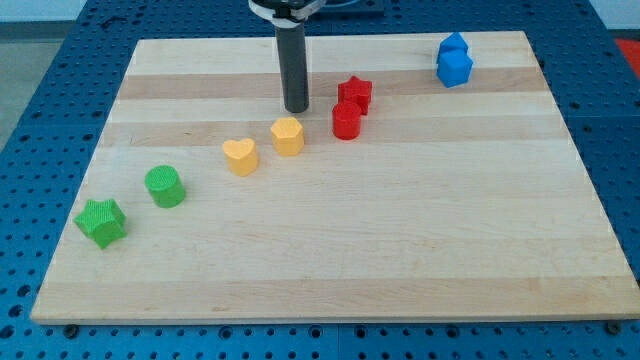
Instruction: Slide the red star to the bottom of blue cube
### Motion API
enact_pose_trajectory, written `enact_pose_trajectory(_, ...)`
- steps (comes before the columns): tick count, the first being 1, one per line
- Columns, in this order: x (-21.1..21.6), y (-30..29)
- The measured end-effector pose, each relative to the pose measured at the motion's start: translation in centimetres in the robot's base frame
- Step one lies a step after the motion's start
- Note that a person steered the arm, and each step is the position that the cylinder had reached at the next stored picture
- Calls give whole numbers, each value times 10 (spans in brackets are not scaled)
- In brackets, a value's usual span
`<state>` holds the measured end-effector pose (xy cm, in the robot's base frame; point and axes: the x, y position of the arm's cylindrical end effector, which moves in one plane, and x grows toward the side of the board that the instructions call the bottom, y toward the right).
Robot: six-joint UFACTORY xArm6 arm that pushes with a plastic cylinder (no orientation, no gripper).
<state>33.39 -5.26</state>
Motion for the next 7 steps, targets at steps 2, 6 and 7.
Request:
enact_pose_trajectory(2, -21, 49)
enact_pose_trajectory(6, -22, 118)
enact_pose_trajectory(7, -22, 126)
